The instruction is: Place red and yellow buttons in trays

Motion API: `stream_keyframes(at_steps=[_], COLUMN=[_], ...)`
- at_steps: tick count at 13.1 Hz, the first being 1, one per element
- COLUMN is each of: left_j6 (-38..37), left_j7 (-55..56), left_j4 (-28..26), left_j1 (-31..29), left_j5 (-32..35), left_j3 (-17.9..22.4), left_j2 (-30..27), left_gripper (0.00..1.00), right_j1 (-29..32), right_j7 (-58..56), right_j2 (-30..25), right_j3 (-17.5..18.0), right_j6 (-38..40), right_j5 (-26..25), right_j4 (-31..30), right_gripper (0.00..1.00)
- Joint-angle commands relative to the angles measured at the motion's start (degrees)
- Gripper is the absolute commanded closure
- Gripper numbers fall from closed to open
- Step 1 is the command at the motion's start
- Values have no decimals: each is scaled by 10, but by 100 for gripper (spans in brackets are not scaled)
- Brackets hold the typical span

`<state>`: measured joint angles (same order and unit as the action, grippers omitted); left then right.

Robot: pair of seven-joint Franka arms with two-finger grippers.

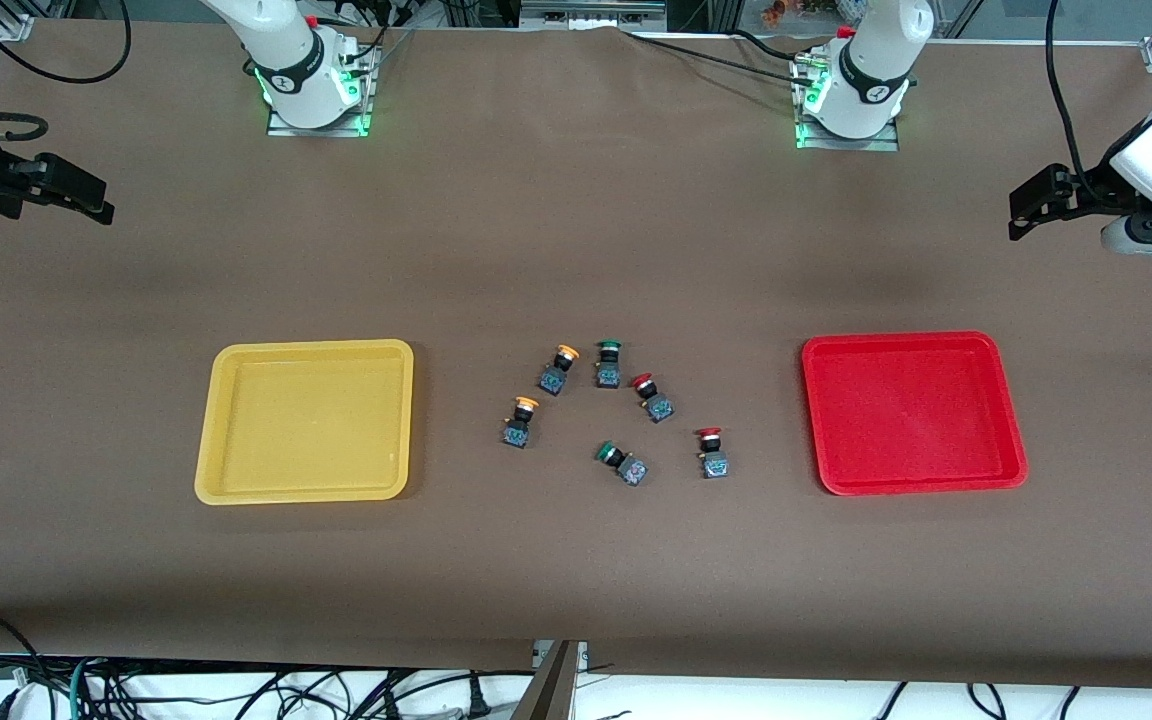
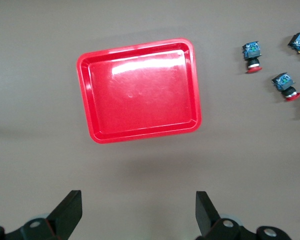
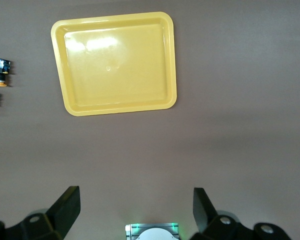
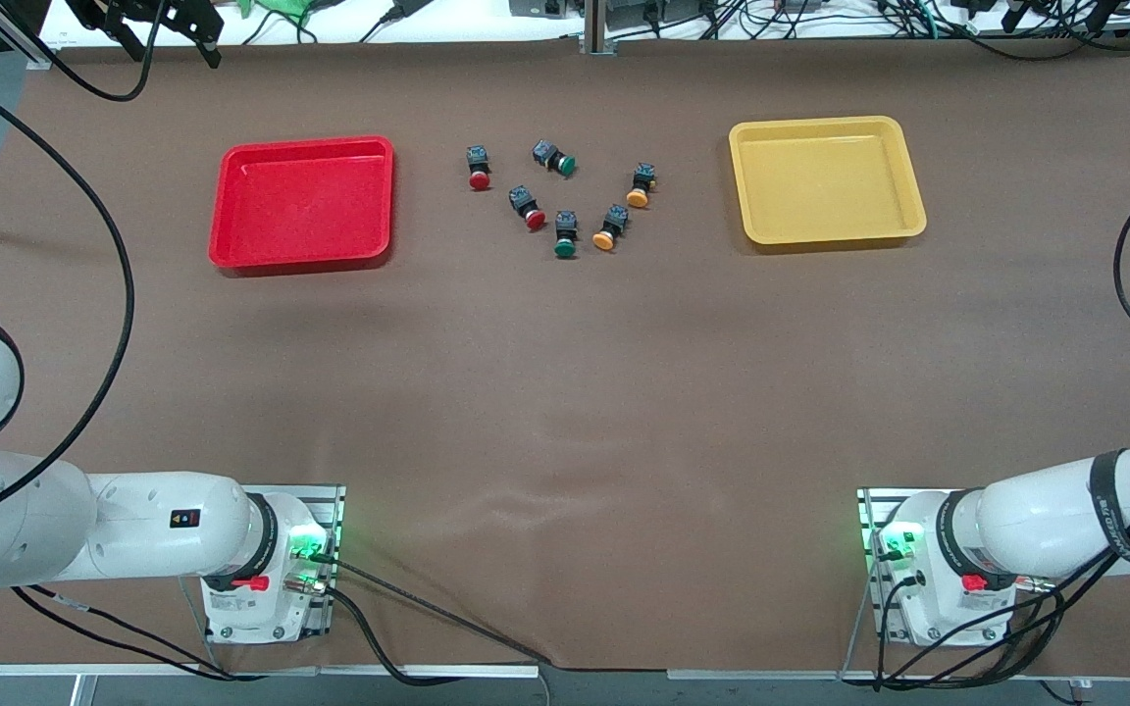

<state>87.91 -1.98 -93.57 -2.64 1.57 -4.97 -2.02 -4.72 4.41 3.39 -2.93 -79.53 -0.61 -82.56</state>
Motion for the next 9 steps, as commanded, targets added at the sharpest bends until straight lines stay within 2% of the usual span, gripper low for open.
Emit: stream_keyframes(at_steps=[1,5,8,9], left_j6=[-6,-6,-6,-6], left_j7=[-12,-7,-7,-7], left_j4=[0,1,1,1], left_j1=[-3,-3,-3,-2], left_j5=[-16,-16,-16,-16], left_j3=[2,1,-1,-1], left_j2=[-2,0,0,1], left_gripper=[0,0,0,0], right_j1=[2,2,0,-2], right_j7=[-3,2,1,0], right_j2=[-1,8,40,72], right_j3=[2,2,5,5], right_j6=[4,0,-19,-34], right_j5=[-8,-5,-3,-1], right_j4=[4,4,4,3], right_gripper=[0,0,0,0])
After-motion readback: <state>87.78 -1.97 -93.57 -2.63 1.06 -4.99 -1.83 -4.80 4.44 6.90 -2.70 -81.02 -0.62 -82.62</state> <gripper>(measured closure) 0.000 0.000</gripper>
